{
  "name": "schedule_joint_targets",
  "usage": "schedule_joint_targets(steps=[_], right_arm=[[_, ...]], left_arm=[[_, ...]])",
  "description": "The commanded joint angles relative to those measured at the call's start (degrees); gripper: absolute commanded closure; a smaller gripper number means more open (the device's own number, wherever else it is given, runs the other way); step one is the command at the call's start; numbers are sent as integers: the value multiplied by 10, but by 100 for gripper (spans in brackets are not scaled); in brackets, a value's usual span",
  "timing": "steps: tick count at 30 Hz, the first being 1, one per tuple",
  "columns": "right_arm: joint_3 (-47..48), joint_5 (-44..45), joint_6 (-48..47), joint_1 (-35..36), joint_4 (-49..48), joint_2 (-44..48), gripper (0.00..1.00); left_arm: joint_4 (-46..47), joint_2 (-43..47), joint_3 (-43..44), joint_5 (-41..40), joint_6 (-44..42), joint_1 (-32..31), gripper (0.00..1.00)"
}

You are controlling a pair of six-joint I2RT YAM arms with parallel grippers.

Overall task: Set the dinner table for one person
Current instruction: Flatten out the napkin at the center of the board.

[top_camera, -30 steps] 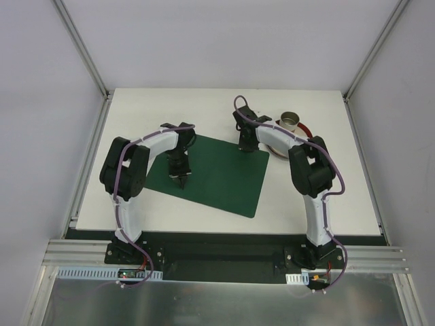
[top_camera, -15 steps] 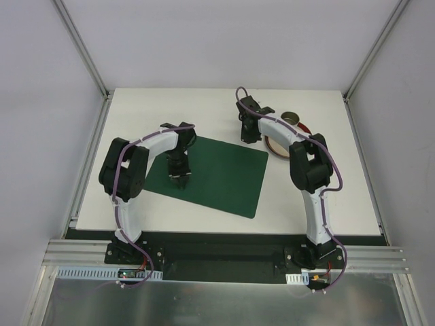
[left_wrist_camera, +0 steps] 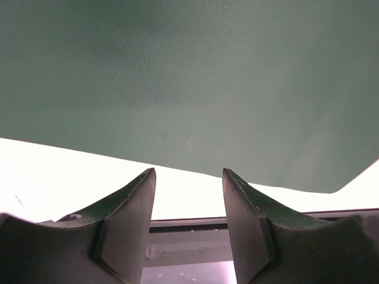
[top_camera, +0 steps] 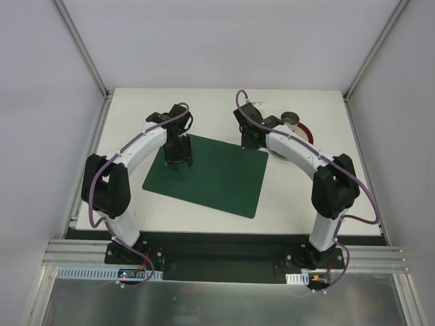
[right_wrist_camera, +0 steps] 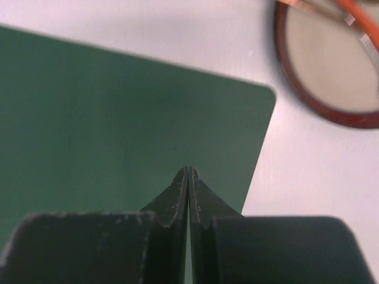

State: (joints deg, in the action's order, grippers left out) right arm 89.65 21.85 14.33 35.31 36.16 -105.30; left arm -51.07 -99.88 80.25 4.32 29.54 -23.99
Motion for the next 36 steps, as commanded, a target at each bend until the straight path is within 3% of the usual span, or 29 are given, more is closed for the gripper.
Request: schedule_joint_targets(steps=[1,6,20,36], right_arm=[[-77,-7,76,39,-16,20,99],[-117,-56,119,63,-48,-10,99],[-125,-80,183,168,-79,-76,99],[-148,-117,219,150,-101,-114,99]], left_arm=[[-25,72,11,-29,-2,-4,51],[-39,106,20,-41,-5,-3,52],[-65,116,47,-77,-11,-3,53],[-77,115,39,-101,-17,2,54]])
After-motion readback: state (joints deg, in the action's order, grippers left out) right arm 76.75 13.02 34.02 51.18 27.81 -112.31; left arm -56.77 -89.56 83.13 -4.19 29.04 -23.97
